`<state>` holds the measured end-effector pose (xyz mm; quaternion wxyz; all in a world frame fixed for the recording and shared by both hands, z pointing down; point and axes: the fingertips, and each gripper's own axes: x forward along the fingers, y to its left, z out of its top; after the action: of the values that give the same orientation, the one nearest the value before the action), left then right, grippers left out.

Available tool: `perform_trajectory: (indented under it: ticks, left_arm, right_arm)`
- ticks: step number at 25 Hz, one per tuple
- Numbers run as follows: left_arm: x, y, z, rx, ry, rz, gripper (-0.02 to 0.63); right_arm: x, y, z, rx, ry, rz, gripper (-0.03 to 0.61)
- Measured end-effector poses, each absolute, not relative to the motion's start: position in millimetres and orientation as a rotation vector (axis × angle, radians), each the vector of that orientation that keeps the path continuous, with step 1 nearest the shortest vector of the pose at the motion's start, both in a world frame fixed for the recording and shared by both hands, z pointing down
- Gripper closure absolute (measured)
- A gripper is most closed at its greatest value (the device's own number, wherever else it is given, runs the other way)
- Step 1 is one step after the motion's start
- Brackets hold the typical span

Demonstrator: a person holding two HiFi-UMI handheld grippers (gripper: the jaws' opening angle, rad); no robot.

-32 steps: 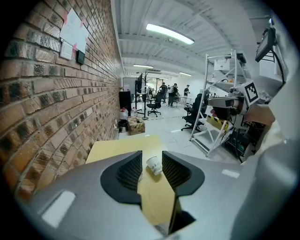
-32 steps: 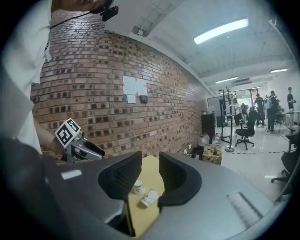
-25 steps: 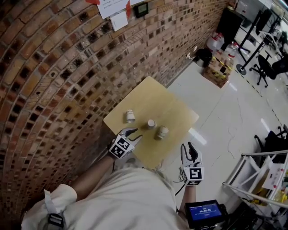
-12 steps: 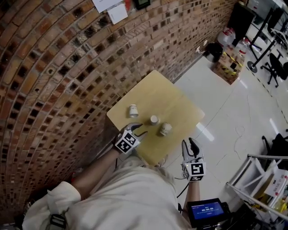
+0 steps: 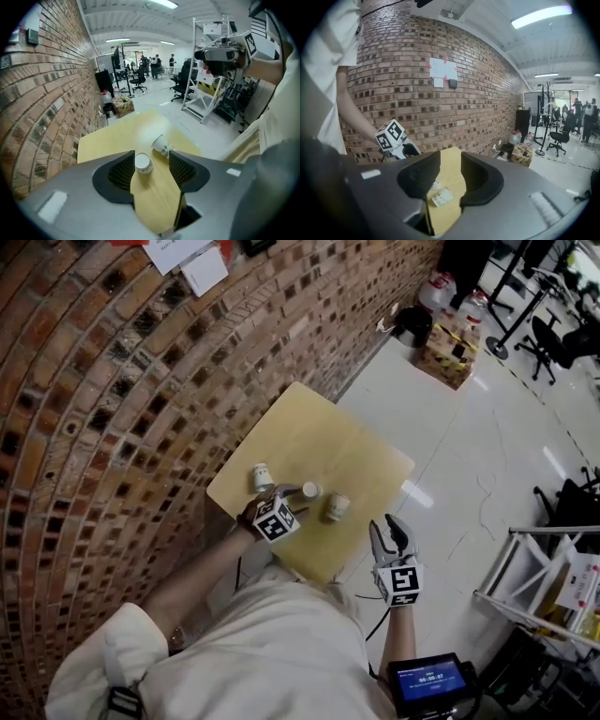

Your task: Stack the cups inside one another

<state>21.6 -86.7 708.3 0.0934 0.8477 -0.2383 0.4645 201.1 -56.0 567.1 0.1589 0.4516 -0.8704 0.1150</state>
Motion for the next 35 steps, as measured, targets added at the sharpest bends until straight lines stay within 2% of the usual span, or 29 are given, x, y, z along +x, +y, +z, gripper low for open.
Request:
perform_trajectory:
  ticks: [10, 16, 29, 35]
  left_arm:
    - [20, -118, 771, 2.512, -0.436, 1.600, 0.330]
    - [30, -117, 802, 2.458, -0.320, 1.659, 0.273]
    - [40, -126, 855, 2.397, -0.273, 1.801, 0.273]
    - [37, -129, 863, 2.410, -0.264, 1.815, 0.313]
  right_arm:
    - [175, -57, 579, 1.427, -2.379, 0.398, 0.425]
    - [170, -48, 588, 1.484, -2.331, 0.447, 0.425]
    - [180, -32, 621, 1.544, -2.235, 0.569, 0.425]
    - [180, -33, 634, 1.549, -2.217, 0.607, 0.425]
